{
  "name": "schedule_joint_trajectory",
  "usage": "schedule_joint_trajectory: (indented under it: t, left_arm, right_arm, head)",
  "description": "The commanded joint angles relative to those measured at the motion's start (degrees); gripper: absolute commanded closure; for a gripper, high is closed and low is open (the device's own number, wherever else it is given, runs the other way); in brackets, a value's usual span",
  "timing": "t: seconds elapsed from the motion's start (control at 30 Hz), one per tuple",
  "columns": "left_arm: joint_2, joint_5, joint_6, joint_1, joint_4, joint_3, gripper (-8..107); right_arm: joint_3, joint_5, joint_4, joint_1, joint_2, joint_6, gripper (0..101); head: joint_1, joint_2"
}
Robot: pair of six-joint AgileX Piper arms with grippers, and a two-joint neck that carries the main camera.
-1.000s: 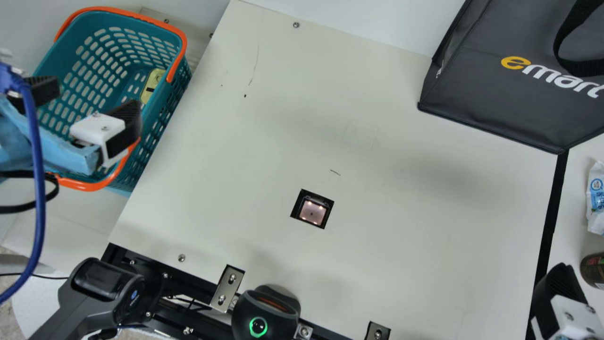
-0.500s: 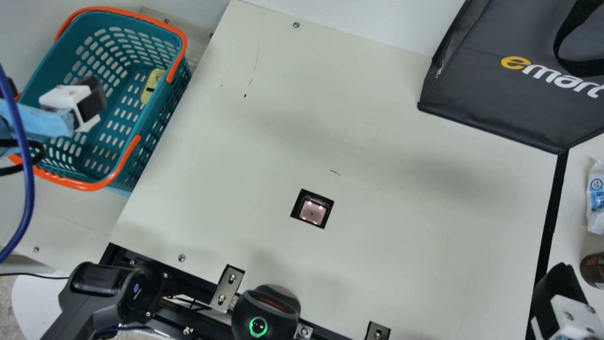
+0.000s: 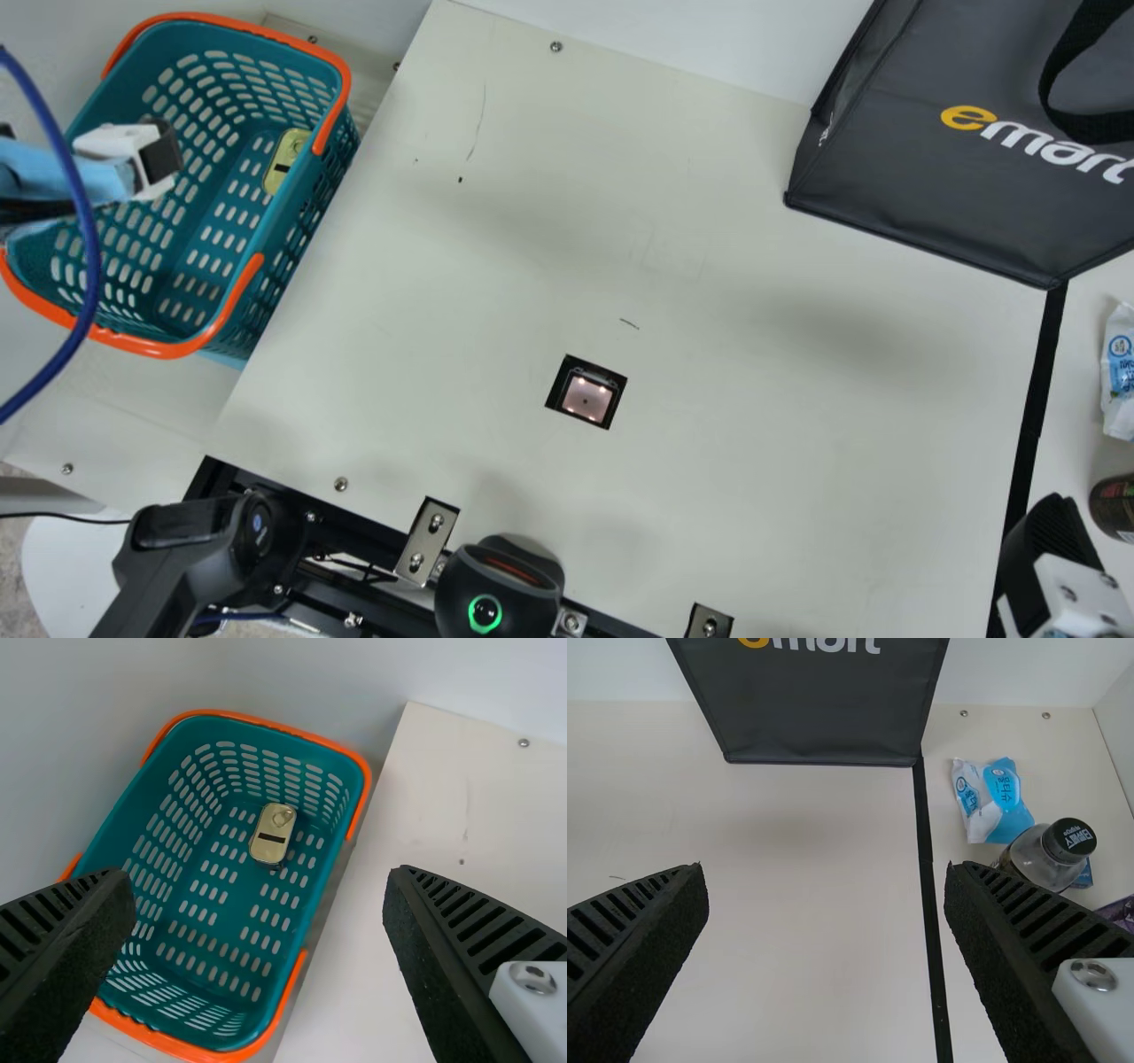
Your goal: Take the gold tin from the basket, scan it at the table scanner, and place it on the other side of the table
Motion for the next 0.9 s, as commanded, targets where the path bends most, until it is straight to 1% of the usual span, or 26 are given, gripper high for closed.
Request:
schedule_joint_trajectory:
  t: [0.0,0.2,0.37,0.63,0.87]
  left_arm:
    - [2.1,-1.4,6.8,3.2,-3.0,0.2,9]
    - [7.8,-3.9,16.6,8.3,-8.5,0.5,9]
    - [12.2,-5.2,22.7,11.0,-11.5,0.5,9]
    - [19.0,-6.9,29.4,13.6,-14.1,-0.1,9]
    - [24.6,-7.5,33.6,14.9,-15.1,-1.6,9]
  right_arm:
    - [0.0,0.0,0.0,0.0,0.0,0.0,6]
    - [0.0,-0.1,0.0,0.0,0.0,0.0,6]
    - [0.0,-0.1,0.0,0.0,0.0,0.0,6]
    - [0.0,-0.1,0.0,0.0,0.0,0.0,6]
    - [0.0,-0.1,0.0,0.0,0.0,0.0,6]
  head:
    - [-1.4,0.2]
    - [-1.4,0.2]
    - [-1.4,0.2]
    - [-1.4,0.2]
    - [-1.4,0.2]
